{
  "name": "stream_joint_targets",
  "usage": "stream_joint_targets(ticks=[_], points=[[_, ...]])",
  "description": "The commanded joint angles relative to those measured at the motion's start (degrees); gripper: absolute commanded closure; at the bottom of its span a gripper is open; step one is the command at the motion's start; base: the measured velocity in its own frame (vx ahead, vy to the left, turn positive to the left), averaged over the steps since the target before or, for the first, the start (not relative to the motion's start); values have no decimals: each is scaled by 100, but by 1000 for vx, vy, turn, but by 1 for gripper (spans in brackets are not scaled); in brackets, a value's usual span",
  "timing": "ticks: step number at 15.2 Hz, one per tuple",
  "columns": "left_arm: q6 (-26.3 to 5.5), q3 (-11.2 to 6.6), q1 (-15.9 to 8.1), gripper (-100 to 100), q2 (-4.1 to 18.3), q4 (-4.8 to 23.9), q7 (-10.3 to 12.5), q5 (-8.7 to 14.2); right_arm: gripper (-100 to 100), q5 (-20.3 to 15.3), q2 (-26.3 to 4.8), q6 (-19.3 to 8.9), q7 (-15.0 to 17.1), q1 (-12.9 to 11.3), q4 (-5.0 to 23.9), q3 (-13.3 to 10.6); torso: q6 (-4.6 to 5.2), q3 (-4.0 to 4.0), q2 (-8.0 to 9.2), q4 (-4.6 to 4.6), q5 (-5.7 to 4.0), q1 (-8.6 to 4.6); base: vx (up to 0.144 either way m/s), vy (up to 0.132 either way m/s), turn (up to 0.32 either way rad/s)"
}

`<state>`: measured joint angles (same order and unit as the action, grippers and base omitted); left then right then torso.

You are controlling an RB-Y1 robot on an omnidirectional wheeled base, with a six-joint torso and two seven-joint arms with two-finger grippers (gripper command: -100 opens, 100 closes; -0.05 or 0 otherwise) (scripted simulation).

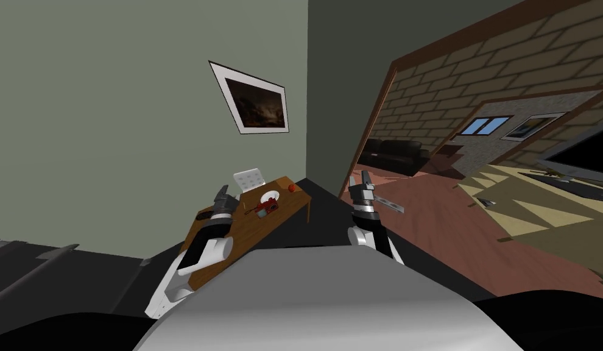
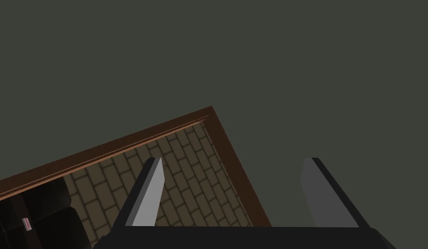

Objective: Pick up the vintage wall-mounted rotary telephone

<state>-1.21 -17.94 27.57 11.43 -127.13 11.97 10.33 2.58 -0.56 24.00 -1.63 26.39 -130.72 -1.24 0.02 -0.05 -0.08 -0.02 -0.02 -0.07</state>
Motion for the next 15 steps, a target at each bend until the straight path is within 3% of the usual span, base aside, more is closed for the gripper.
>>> stream_joint_targets(ticks=[1,2,4,5,8,9,11,12,15], points=[[-276,-41,-26,-100,-3,25,0,7,0,0,0,0,0,0,0,0,0,0,0,0,0,0,13,-10,-56],[-414,-183,-29,-100,28,117,31,61,0,0,0,0,0,0,0,0,-1,1,1,0,0,1,22,-18,-160],[-643,-183,-29,-100,28,117,31,61,0,0,0,0,0,0,0,0,0,0,-1,0,0,-1,20,-12,-124],[-780,-328,-32,-100,57,212,63,116,0,0,0,0,0,0,0,0,-2,0,1,0,0,1,18,-14,-149],[-1015,-328,-32,-100,57,212,63,116,0,0,0,0,0,0,0,0,-2,0,1,0,1,1,16,-9,-84],[-1219,-474,-35,-100,84,309,96,172,0,0,0,0,0,1,0,1,-3,2,3,1,0,2,18,-15,-124],[-1392,-474,-35,-100,84,309,96,172,0,0,0,0,0,0,0,0,1,1,1,0,0,1,18,-10,-141],[-1544,-620,-37,-100,109,406,130,228,0,0,0,0,0,0,0,0,-1,1,1,0,0,2,21,-15,-172],[-1772,-620,-37,-100,109,406,130,228,0,0,0,0,0,1,0,0,-3,0,0,0,0,1,20,-8,-73]])
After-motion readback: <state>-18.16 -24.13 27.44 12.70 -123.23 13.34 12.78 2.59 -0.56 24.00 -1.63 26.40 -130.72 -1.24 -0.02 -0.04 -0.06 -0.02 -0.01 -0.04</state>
